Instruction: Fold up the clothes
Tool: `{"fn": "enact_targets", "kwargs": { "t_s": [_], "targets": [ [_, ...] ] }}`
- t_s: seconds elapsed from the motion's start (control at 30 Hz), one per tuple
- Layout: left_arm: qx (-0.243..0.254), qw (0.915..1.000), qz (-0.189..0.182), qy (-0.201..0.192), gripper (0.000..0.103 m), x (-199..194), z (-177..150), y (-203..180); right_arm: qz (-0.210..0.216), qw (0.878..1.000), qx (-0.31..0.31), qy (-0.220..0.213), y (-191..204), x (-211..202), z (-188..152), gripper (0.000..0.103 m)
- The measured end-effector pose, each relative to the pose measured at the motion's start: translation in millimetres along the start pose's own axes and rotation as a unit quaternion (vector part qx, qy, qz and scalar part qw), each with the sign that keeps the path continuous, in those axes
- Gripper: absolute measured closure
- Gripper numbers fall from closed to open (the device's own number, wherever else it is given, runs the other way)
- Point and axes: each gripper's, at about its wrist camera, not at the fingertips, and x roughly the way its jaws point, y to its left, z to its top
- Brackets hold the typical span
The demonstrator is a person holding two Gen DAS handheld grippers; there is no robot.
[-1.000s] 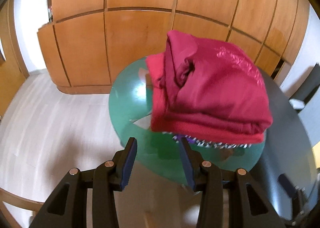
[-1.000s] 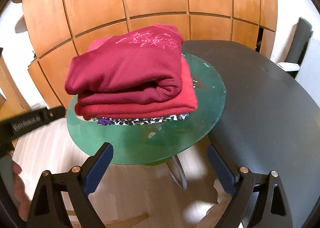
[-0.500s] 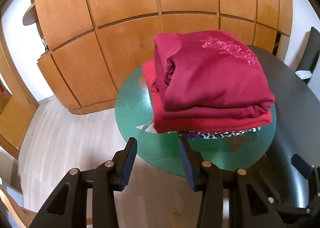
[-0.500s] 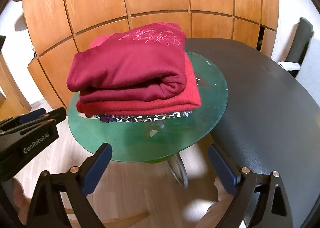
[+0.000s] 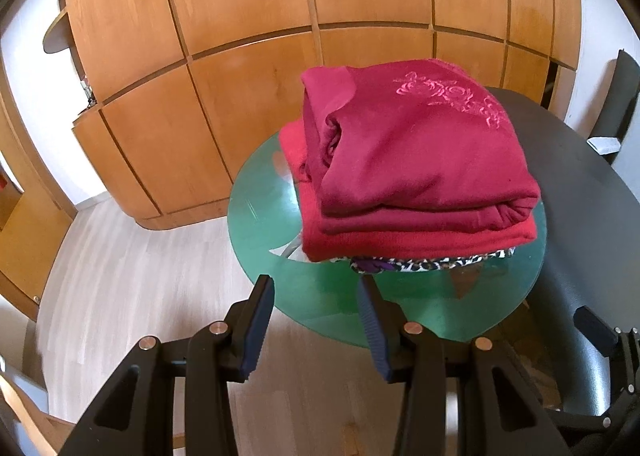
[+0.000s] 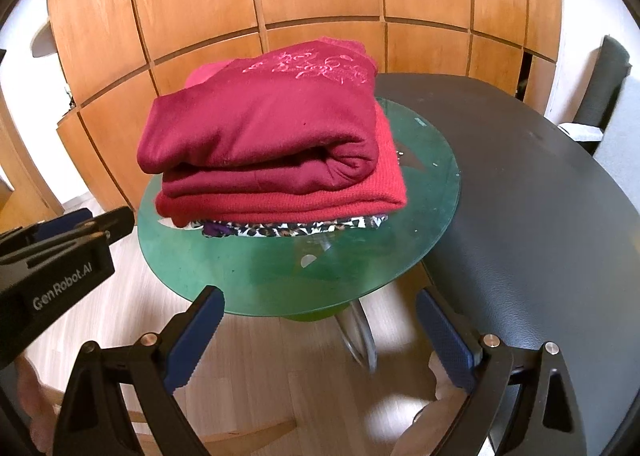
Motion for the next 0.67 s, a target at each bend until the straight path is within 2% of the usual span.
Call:
{"fn": "enact_targets", "kwargs": {
  "t_s": [0.17,0.33,0.5,0.67],
  "targets": [
    [0.001,1.0,-0.003,0.005,0.059,-0.7,-2.9,0.8,0.0,1.0,0.0,0.002,1.2,0.6,0.4,0.005],
    [0.005,0.9994,0.027,0.019,0.059,3.3,-4.4,-3.1,0.001,1.0,-0.005,0.0,6.5,0.7,1.7,0.005],
    [0.02,0.9995,0.026,0.003,0.059,-0.8,-6.5,-7.4,0.0,1.0,-0.01,0.0,9.4,0.9,2.3,0.005],
    [0.019,0.9988,0.024,-0.037,0.059,-13.4,-7.3,-10.8,0.0,1.0,-0.006,0.004,8.8,3.1,1.8,0.005]
  ]
}}
